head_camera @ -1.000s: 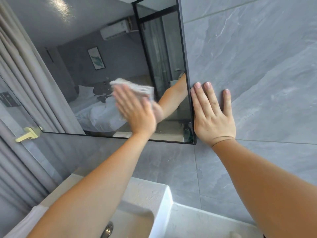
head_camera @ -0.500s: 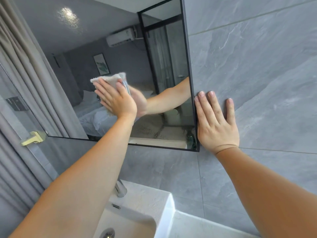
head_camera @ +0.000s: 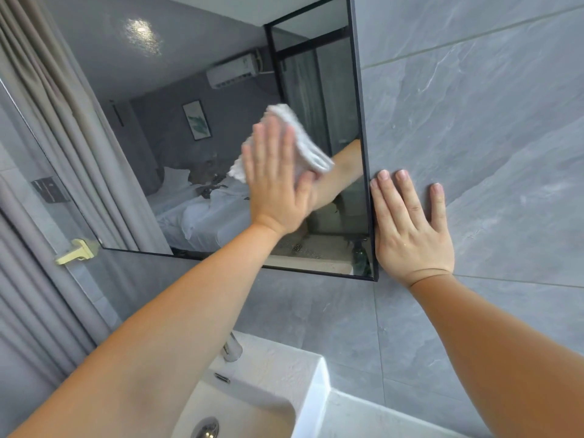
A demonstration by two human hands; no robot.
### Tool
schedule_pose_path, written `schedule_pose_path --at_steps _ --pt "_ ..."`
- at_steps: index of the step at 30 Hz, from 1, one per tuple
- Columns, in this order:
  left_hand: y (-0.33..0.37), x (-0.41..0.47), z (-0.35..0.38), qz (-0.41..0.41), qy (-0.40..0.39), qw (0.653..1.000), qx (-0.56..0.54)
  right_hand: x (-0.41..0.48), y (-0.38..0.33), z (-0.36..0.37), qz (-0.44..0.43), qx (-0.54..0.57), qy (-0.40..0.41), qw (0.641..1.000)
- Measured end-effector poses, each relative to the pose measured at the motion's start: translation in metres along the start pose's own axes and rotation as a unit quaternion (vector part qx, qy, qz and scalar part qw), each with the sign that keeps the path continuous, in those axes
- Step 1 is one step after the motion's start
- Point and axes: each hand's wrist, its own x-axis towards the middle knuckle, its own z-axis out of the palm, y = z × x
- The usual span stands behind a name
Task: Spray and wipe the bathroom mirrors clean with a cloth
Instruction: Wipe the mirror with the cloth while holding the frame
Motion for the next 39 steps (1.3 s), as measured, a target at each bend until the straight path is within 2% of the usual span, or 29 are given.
schedule_pose_path --at_steps 2,3,5,7,9,15,16,19,24,26,30,33,35,39 --pt "-0.034 -0.006 0.004 -0.189 0.03 0.98 -0.044 -0.001 0.0 0.001 0.0 0.0 0.005 1.0" --pt "-0.055 -0.011 0.007 -0.288 0.034 0.954 -0.07 -0.001 -0.001 0.002 0.0 0.001 0.008 1.0" --pt "-0.098 -0.025 0.015 -0.472 0.037 0.87 -0.137 -0.001 -0.001 0.003 0.0 -0.001 0.013 1.0" --pt "-0.132 -0.039 0.021 -0.619 0.045 0.766 -0.168 -0.002 -0.001 0.004 0.0 -0.003 0.018 1.0" --pt "-0.149 -0.046 0.025 -0.693 0.058 0.696 -0.179 -0.003 -0.001 0.004 -0.001 0.0 0.018 1.0" --pt "-0.173 -0.073 0.05 -0.784 0.157 0.567 -0.197 -0.002 -0.001 0.005 -0.004 0.0 0.021 1.0" --pt "-0.162 -0.075 0.046 -0.782 0.164 0.56 -0.22 -0.002 -0.001 0.005 -0.003 -0.001 0.022 1.0" --pt "-0.128 -0.078 0.043 -0.763 0.166 0.588 -0.212 -0.002 -0.002 0.005 -0.003 -0.002 0.028 1.0" --pt "-0.068 -0.085 0.034 -0.755 0.078 0.623 -0.192 -0.001 -0.002 0.004 -0.004 -0.007 0.024 1.0" --pt "-0.022 -0.078 0.028 -0.718 0.052 0.666 -0.197 -0.001 -0.003 0.003 -0.002 -0.007 0.02 1.0" --pt "0.073 -0.088 0.023 -0.554 -0.012 0.806 -0.209 -0.001 -0.002 0.002 0.004 0.003 0.018 1.0" --pt "0.117 -0.114 0.024 -0.332 -0.071 0.927 -0.158 -0.001 -0.002 0.002 0.007 0.014 0.007 1.0" --pt "0.129 -0.124 0.023 -0.235 -0.099 0.958 -0.13 -0.002 -0.001 0.002 0.006 0.011 -0.005 1.0" --pt "0.123 -0.133 0.021 -0.186 -0.113 0.972 -0.094 -0.004 -0.001 0.003 -0.001 0.008 -0.009 1.0"
